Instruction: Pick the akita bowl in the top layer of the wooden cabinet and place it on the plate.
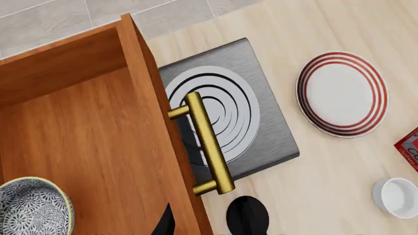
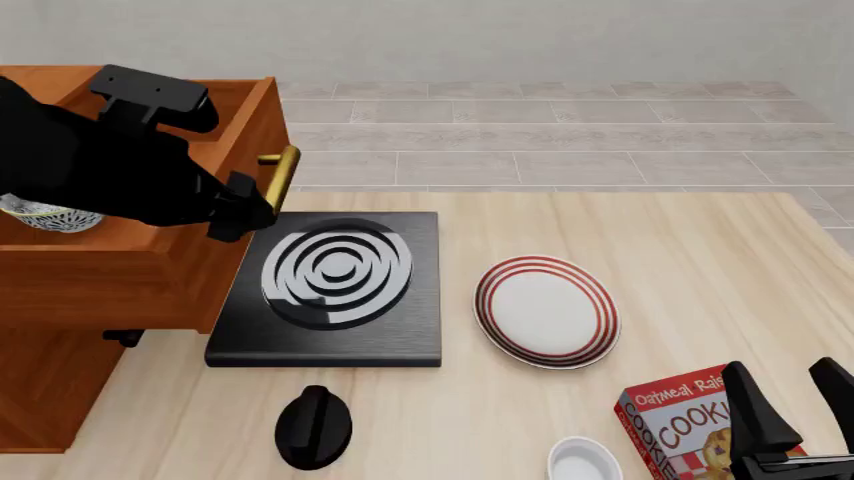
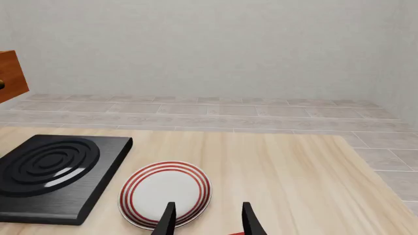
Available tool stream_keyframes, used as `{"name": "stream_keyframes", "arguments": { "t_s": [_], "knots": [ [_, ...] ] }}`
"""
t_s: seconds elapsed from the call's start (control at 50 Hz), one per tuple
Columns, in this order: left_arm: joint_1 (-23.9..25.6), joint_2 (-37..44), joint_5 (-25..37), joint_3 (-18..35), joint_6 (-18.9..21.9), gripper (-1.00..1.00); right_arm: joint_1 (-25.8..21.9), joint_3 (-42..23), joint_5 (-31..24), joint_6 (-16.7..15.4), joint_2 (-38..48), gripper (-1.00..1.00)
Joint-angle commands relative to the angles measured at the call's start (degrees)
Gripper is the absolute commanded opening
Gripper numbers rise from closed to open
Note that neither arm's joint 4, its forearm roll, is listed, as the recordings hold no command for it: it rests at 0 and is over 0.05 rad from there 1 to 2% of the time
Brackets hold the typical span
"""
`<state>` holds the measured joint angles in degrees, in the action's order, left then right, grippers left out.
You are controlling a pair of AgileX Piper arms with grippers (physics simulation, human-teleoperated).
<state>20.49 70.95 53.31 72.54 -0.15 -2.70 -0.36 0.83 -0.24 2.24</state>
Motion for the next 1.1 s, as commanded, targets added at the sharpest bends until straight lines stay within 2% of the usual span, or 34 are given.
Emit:
{"name": "stream_keyframes", "arguments": {
  "t_s": [0.02,0.34,0.48,0.68,1.1],
  "knots": [
    [3.7,1.0,0.6,5.4,2.6,1.00,0.0,0.0,-0.5,0.0,-0.5,1.00],
    [0.0,1.9,4.9,13.4,5.5,1.00,-0.1,0.0,-1.6,0.0,-1.7,1.00],
    [-0.8,1.5,5.5,13.9,6.2,1.00,-0.1,-0.1,-2.1,0.0,-2.2,1.00],
    [-2.0,2.0,7.8,18.3,6.9,1.00,-0.2,-0.2,-2.2,-0.1,-2.2,1.00],
    [-6.7,2.7,10.4,21.2,8.7,1.00,-0.2,-0.1,-2.1,-0.1,-2.2,1.00]
  ]
}}
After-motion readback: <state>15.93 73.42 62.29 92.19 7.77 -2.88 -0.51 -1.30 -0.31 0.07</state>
